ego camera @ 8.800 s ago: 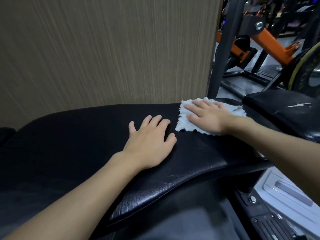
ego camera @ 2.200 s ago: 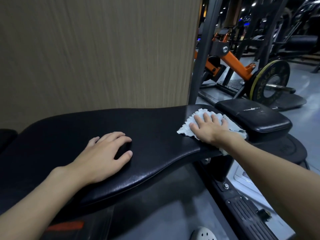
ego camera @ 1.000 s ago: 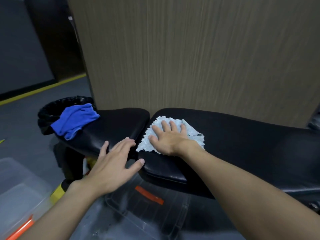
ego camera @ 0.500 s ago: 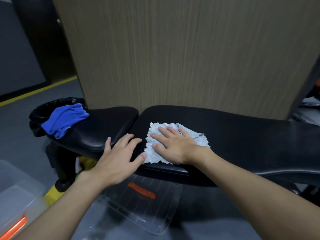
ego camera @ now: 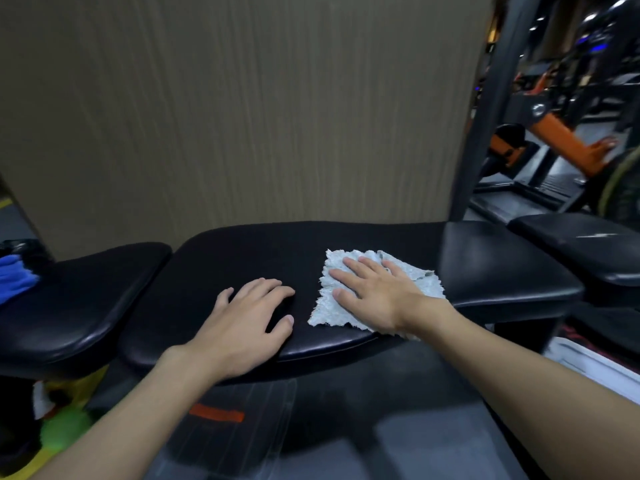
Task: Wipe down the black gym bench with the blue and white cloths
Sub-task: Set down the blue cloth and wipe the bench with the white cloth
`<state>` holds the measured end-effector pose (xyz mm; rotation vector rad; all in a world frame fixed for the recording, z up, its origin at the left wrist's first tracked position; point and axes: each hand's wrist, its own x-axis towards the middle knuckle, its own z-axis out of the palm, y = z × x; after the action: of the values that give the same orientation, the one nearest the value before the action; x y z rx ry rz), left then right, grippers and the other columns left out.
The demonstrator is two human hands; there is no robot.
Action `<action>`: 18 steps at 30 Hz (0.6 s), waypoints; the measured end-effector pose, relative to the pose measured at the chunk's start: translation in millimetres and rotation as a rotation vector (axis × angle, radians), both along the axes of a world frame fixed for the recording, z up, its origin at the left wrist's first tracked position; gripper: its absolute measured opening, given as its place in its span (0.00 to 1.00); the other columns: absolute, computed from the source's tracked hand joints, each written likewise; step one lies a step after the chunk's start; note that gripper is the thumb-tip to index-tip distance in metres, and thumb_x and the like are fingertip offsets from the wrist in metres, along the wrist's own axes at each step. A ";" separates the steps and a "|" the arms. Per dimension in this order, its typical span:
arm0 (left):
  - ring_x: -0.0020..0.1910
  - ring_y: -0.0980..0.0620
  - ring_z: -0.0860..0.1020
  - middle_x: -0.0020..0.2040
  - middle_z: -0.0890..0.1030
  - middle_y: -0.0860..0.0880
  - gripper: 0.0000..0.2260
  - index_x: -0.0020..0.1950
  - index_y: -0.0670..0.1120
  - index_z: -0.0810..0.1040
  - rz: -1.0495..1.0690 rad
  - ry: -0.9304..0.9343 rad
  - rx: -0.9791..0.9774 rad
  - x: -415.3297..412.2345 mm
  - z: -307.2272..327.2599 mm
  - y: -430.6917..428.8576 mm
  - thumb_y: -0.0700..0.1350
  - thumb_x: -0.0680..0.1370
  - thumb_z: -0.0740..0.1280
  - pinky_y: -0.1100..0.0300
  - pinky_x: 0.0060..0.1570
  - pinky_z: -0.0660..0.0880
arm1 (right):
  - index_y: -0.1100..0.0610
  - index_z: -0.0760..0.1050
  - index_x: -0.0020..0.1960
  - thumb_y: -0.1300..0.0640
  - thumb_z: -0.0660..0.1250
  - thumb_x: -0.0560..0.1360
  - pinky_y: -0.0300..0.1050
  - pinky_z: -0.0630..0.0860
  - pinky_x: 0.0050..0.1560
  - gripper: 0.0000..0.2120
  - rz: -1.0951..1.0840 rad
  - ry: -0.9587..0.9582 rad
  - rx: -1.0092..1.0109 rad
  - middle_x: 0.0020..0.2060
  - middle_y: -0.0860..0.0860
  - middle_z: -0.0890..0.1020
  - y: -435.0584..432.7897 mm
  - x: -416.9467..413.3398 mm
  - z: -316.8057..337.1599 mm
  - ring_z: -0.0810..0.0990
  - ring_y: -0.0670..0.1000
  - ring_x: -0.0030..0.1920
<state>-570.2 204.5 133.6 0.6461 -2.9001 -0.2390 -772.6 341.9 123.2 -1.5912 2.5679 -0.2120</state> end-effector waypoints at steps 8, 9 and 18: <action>0.77 0.57 0.52 0.76 0.59 0.59 0.20 0.73 0.60 0.63 -0.189 0.011 -0.007 -68.5 4.6 40.7 0.59 0.80 0.54 0.45 0.74 0.51 | 0.39 0.52 0.79 0.40 0.42 0.81 0.53 0.41 0.77 0.26 -0.300 0.075 -0.054 0.80 0.45 0.52 94.4 -90.5 -0.6 0.45 0.46 0.79; 0.76 0.58 0.52 0.76 0.59 0.59 0.20 0.72 0.60 0.64 -0.204 0.012 -0.003 -76.3 3.9 45.2 0.59 0.80 0.54 0.45 0.74 0.51 | 0.39 0.52 0.79 0.40 0.42 0.81 0.53 0.42 0.77 0.26 -0.333 0.081 -0.053 0.80 0.45 0.52 105.5 -101.7 -1.7 0.45 0.47 0.79; 0.73 0.61 0.57 0.71 0.63 0.63 0.22 0.67 0.63 0.65 -0.236 0.040 0.000 -97.2 -3.4 55.2 0.63 0.75 0.48 0.47 0.71 0.53 | 0.40 0.54 0.78 0.41 0.41 0.78 0.58 0.43 0.76 0.28 -0.645 0.098 -0.064 0.80 0.48 0.53 165.9 -153.0 -11.8 0.47 0.51 0.79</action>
<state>-667.4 259.7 130.1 0.2935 -2.9340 -0.2765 -925.6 507.7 111.5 -0.7460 3.0925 -0.2730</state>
